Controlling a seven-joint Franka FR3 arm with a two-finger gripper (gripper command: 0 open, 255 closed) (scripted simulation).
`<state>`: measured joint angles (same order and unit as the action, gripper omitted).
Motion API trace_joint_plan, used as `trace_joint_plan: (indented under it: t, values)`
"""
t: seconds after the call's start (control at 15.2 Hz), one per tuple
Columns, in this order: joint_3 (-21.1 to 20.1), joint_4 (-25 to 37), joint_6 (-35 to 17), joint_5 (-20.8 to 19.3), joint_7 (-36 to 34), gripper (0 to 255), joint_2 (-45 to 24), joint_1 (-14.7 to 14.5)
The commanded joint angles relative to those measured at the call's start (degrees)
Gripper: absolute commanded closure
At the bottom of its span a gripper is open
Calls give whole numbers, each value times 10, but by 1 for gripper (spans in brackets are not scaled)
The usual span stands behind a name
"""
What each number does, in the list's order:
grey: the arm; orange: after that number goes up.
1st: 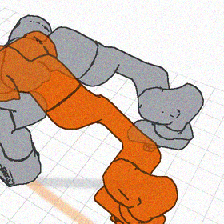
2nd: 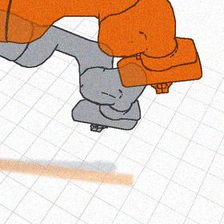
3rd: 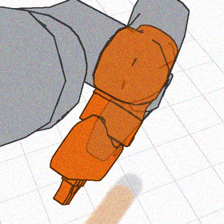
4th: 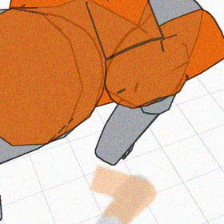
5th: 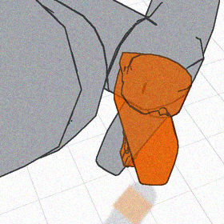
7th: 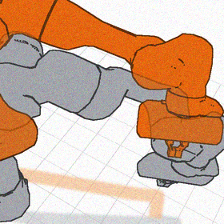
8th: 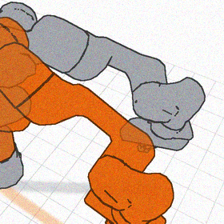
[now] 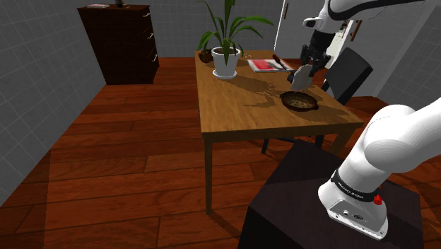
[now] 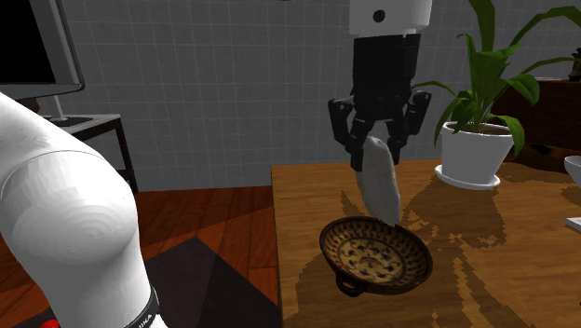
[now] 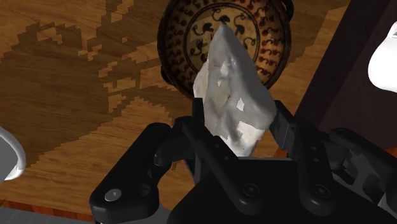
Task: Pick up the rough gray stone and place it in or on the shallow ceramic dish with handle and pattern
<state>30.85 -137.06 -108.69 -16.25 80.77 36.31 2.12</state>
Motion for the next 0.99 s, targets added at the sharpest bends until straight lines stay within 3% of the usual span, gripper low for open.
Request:
trace_joint_plan:
  t: [0.0, 0.73, 0.92]
  values:
    - [3, -14, -14, -3, 0, 255, 1, 2]
    - [30, -83, -104, -18, 1, 255, -20, 5]
    - [31, -85, -107, -18, 1, 255, -21, 5]
